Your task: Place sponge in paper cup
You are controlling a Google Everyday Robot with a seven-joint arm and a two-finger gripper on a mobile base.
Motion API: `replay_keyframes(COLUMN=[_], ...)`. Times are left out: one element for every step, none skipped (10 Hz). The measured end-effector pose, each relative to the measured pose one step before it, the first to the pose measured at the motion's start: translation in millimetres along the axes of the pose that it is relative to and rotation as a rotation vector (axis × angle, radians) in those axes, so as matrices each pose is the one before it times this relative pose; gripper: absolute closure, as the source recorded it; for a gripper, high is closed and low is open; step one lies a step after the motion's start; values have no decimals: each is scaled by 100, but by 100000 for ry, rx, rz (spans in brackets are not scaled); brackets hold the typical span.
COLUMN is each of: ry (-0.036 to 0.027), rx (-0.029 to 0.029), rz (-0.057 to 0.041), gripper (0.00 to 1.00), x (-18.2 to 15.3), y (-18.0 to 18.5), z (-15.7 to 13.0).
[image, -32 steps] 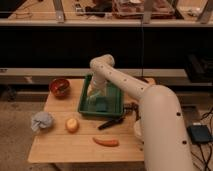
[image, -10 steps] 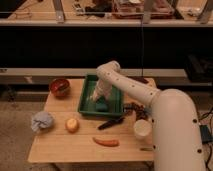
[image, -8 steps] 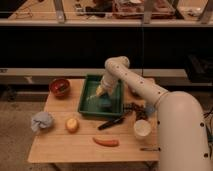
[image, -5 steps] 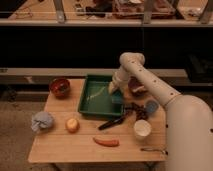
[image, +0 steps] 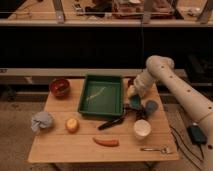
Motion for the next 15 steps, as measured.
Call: replay_keyframes(ry=[2580, 2553, 1724, 2320, 733, -401, -1117, -1898, -1093, -773, -1794, -1149, -994, -1650, -1246], rx=[-1195, -1234, -1535, -3398, -1947, -2236, -3235, -2641, -1812, -737, -907, -111, 300, 1336, 715], rz=[1546, 847, 671, 263, -123, -616, -1305, -1743, -868, -471, -1265, -2012, -2131, -2282, -1669], gripper=[100, 100, 100, 100, 100, 100, 100, 100, 100, 100, 100, 100, 100, 100, 100], x=[-1840, -779, -428, -362, -140, -129, -293, -367, -319, -198, -494, -530, -602, -1067, -519], y=[1210, 724, 616, 561, 328, 235, -89, -468, -160, -150, -298, -855, -1246, -2479, -1643], z=[-2044, -1707, -1379, -2260, -1123, -746, -448, -256, -310, -66, 5, 65, 134, 353, 318])
